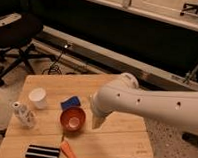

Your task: Place the pepper in the ceramic cup

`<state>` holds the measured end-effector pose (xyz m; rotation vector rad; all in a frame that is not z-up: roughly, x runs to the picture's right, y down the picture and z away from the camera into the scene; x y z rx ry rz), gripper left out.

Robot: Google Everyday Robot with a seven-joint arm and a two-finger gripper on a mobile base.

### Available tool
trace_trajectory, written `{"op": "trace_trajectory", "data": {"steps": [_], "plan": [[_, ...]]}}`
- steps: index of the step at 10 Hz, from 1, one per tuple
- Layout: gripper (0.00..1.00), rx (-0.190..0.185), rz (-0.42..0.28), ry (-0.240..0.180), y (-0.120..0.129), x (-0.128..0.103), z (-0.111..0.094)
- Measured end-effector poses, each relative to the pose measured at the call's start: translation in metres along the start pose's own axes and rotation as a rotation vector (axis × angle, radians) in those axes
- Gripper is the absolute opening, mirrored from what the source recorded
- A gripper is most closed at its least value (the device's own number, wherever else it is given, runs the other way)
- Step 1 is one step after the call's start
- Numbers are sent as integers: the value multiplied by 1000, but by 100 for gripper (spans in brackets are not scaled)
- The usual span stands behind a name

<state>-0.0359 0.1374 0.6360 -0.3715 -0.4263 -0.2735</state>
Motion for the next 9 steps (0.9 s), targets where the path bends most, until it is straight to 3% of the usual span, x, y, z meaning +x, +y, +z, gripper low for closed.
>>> {"op": "trace_trajectory", "data": {"steps": [2,5,7,9], "plan": [[80,7,-216,-26,22,-25,11],[80,52,-529,24,34,-31,22],[80,75,-658,47,36,-33,25],[80,78,-677,49,36,-33,26]]}}
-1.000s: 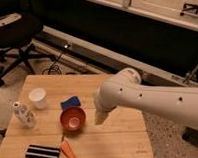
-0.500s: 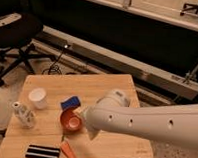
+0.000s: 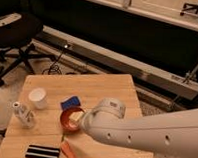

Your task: Place the pepper in the ceramic cup

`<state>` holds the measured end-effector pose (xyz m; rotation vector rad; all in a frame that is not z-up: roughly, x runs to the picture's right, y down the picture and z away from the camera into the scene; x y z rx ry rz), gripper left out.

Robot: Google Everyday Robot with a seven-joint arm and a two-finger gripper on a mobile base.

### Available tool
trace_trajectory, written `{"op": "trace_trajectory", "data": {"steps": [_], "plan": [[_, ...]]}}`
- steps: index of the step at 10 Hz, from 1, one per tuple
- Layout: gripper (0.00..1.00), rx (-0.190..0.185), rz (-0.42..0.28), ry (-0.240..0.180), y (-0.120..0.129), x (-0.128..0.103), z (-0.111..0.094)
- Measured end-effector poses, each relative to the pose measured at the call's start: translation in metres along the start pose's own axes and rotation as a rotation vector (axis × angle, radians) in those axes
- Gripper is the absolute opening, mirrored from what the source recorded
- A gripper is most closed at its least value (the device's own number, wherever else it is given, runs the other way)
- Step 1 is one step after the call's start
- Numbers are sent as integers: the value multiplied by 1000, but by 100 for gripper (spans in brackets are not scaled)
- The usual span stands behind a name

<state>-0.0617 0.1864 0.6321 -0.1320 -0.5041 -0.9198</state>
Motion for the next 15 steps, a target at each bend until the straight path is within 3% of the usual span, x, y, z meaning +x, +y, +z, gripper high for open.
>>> {"op": "trace_trajectory", "data": {"steps": [3,6,9,12,15], "plan": [[80,-5,-58,28,-2,3,-5],[80,-55,-363,110,-11,-1,-13],[80,-119,-653,147,-11,-18,-6],[80,-161,-884,122,-13,-45,21],[80,-191,-983,79,-12,-62,48]]}}
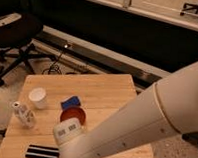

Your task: Place the pepper in the ceramic cup

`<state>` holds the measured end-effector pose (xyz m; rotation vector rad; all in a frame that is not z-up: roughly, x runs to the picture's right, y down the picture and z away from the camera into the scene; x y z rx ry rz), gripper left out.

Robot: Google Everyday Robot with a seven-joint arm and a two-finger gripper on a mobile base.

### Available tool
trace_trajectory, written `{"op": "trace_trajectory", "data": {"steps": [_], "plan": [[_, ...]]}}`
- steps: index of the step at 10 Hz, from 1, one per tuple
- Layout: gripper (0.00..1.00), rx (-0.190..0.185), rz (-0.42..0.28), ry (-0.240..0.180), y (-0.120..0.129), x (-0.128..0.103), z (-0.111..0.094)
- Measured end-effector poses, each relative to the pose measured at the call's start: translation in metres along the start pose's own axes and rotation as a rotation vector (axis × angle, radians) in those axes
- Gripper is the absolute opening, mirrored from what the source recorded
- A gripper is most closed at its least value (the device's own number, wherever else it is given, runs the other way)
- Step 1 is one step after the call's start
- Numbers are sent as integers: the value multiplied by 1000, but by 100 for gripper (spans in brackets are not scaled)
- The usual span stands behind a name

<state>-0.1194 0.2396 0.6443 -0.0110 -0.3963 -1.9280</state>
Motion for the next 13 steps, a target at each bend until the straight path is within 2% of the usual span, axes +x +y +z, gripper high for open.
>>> {"op": "trace_trajectory", "data": {"steps": [3,6,13], "plan": [[80,-19,-25,-54,7,-10,33],[80,-34,-35,-86,18,-19,55],[80,-73,-95,-142,15,-50,87]]}}
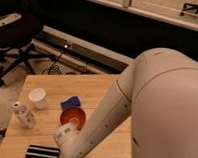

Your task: Place the pepper in the ceramic cup

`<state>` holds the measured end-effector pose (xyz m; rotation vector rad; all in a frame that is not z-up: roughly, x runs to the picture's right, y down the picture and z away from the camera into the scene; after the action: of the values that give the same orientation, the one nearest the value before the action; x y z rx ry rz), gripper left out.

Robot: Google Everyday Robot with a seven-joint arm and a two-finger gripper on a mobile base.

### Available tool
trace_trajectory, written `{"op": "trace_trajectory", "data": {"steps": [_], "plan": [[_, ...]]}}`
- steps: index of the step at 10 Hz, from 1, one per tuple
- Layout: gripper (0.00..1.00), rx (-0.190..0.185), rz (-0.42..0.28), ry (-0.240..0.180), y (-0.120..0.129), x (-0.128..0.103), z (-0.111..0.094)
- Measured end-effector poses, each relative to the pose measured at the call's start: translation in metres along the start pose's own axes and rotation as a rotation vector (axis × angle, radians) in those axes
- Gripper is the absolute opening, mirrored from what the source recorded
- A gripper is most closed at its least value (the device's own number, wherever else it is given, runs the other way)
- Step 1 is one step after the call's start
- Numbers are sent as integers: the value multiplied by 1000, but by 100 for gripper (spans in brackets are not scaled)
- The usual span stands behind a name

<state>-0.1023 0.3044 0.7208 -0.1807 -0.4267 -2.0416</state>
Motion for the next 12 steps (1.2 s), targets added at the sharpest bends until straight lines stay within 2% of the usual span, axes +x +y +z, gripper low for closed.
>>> {"op": "trace_trajectory", "data": {"steps": [5,10,11,12], "plan": [[80,4,-28,-12,-18,-8,7],[80,-3,-22,-15,-25,-5,14],[78,-4,-21,-15,-25,-5,15],[70,-7,-18,-18,-26,-4,16]]}}
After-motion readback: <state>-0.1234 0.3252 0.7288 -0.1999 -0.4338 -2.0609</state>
